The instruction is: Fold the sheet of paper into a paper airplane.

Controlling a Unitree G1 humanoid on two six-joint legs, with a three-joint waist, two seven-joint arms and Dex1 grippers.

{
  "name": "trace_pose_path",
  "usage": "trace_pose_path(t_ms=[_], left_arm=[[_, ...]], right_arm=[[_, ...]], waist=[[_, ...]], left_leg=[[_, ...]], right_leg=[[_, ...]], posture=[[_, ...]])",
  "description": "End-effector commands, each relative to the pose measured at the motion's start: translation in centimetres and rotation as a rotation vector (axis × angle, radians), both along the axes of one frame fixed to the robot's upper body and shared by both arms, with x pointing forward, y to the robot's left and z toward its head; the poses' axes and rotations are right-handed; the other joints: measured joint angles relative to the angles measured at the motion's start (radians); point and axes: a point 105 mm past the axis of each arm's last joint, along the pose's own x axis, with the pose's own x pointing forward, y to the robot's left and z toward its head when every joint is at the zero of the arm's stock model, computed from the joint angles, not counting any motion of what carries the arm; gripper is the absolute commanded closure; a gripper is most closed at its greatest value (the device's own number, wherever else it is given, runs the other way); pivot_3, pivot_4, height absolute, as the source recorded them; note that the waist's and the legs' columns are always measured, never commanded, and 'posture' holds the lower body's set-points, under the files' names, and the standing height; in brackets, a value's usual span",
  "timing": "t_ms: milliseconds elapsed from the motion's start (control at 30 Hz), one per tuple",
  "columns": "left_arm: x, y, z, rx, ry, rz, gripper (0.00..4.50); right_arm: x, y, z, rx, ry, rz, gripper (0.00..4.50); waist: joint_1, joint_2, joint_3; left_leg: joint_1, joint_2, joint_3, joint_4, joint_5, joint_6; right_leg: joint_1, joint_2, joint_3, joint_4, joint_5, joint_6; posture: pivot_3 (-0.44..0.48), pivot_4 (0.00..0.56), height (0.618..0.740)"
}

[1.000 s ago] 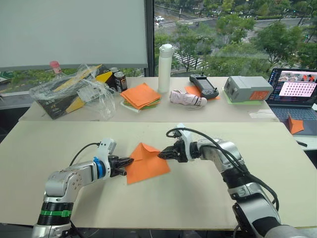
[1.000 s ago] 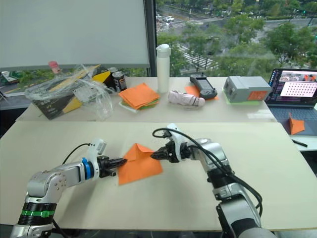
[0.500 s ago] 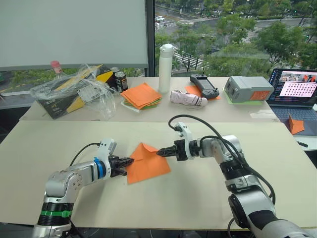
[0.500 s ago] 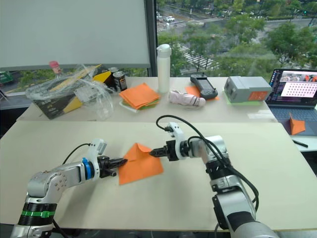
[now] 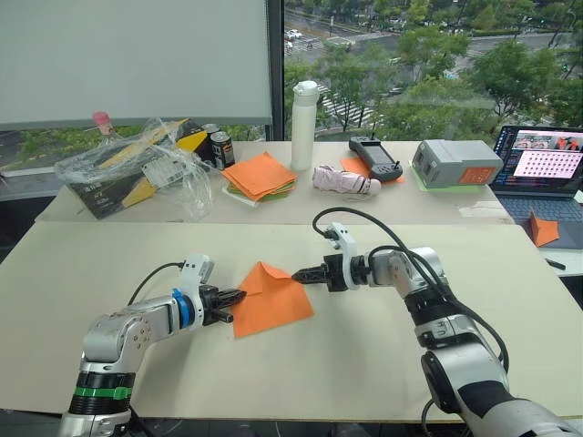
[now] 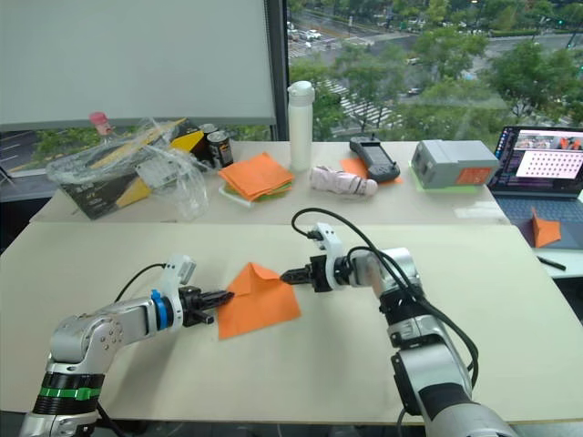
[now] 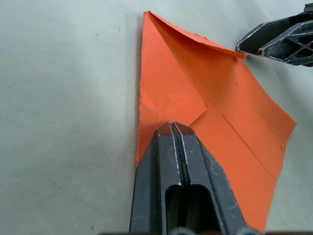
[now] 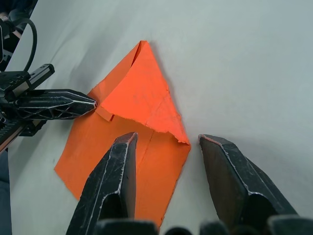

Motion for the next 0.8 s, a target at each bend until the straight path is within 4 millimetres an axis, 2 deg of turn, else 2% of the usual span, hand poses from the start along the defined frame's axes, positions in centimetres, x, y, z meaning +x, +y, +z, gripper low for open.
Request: trace_pose_path(t_ms=[33,300,800], left_arm=[[-0.8,0.2,-1.8,0.024,0.082,0.012,4.50],[-0.7,0.3,-1.8,0.026,0.082,0.015,4.50],[-0.8,0.2,-1.8,0.024,0.081,0.021,4.50]], right_arm=[[-0.4,0.8,0.7,0.013,-0.019,0.037,2.25],[-0.7,1.7,1.0,0.047,0.010,0.044,2.25],[0.0,2.1,1.6,0.105,0.066,-0.010,2.25]], waist=[[0.000,0.000,0.000],[0.000,0.000,0.000],[0.000,0.000,0.000]], left_leg=[[0.000,0.000,0.000,0.000,0.000,0.000],[0.000,0.000,0.000,0.000,0.000,0.000],[0.000,0.000,0.000,0.000,0.000,0.000]], right_leg=[[0.000,0.000,0.000,0.000,0.000,0.000],[0.000,0.000,0.000,0.000,0.000,0.000],[0.000,0.000,0.000,0.000,0.000,0.000]], posture=[[0.000,0.150,0.740],[0.000,0.150,0.740],[0.000,0.150,0.740]])
